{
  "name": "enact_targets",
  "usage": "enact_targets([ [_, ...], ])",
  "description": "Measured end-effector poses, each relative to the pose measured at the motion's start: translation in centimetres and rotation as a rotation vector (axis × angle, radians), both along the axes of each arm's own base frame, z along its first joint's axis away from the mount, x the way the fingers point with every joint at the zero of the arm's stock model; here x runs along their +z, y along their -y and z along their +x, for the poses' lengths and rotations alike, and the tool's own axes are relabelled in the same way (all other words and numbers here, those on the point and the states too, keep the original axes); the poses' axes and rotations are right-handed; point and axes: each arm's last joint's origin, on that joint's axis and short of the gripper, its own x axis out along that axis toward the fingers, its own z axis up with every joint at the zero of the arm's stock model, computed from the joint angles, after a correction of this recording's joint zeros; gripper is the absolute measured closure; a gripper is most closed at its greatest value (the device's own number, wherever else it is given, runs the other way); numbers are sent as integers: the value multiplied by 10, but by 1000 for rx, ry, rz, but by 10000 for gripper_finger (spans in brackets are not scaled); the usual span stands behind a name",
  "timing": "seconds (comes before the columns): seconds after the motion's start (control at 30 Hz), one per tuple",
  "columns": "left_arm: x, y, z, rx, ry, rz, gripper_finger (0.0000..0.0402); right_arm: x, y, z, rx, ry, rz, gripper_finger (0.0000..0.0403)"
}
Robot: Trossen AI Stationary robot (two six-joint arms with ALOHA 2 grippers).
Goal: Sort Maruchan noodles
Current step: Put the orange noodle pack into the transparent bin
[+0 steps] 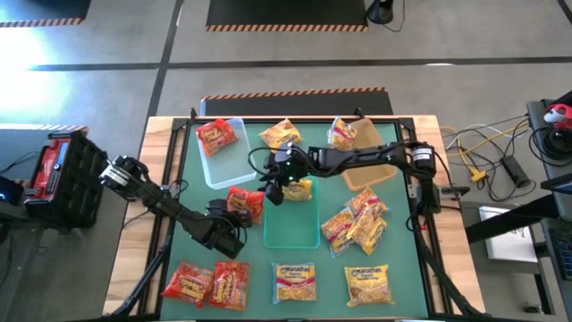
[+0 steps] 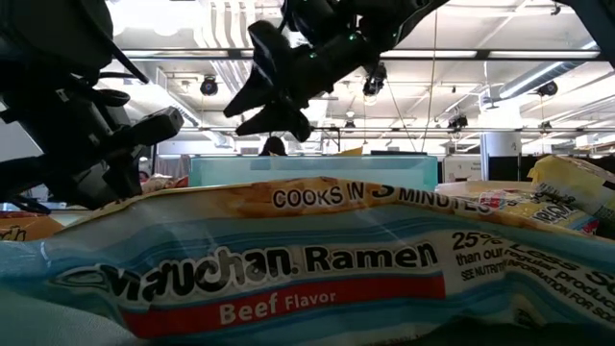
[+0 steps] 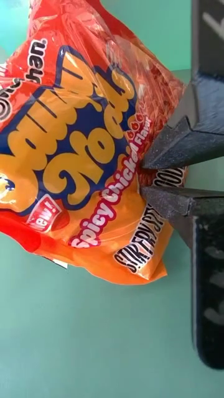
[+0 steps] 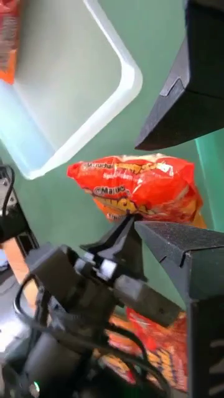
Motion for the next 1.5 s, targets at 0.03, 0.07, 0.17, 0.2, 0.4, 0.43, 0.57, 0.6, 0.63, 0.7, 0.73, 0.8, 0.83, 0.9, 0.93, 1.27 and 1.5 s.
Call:
enact_targets([
  [0.03, 0, 0, 0, 0, 0, 0, 361, -5, 0, 2, -7, -13, 11, 218],
  [0.07, -1, 0, 0, 0, -2, 0, 361, -9, 0, 5, -13, -17, 22, 218],
  [0.17, -1, 0, -1, 1, -3, -2, 361, -25, -2, 13, -17, -53, 59, 218],
  [0.2, -1, 0, -1, 1, -4, -2, 361, -28, -2, 17, -21, -61, 68, 218],
  [0.4, -2, -1, -2, 0, -4, -3, 361, -32, -3, 31, 9, -107, 45, 218],
  [0.43, -2, -1, -2, 0, -4, -3, 361, -34, -2, 34, 16, -128, 38, 218],
  [0.57, -3, -1, -3, -1, -6, -3, 361, -40, -2, 46, 45, -241, 16, 218],
  [0.6, -4, -1, -3, -1, -6, -4, 361, -40, -2, 49, 54, -260, 8, 218],
  [0.63, -4, -1, -3, -1, -6, -4, 361, -40, -2, 51, 63, -285, 4, 218],
  [0.7, -4, -2, -3, -1, -7, -3, 361, -40, -3, 58, 82, -312, -10, 218],
  [0.73, -4, -2, -3, -1, -7, -3, 361, -40, -3, 60, 87, -328, -12, 218],
  [0.8, -5, -2, -4, -1, -8, -3, 361, -40, -4, 66, 100, -348, -19, 218],
  [0.83, -5, -2, -4, -1, -8, -3, 361, -39, -4, 68, 104, -351, -18, 218],
  [0.9, -5, -2, -4, -1, -8, -3, 361, -39, -6, 72, 130, -353, -3, 218],
  [0.93, -5, -2, -4, -1, -8, -3, 361, -39, -6, 74, 144, -351, 3, 218],
  [1.27, -5, -2, -4, -1, -5, 6, 361, -42, -9, 77, 172, -354, 5, 255],
  [1.5, -3, 0, -2, -8, 12, 21, 361, -42, -10, 77, 184, -352, 11, 328],
])
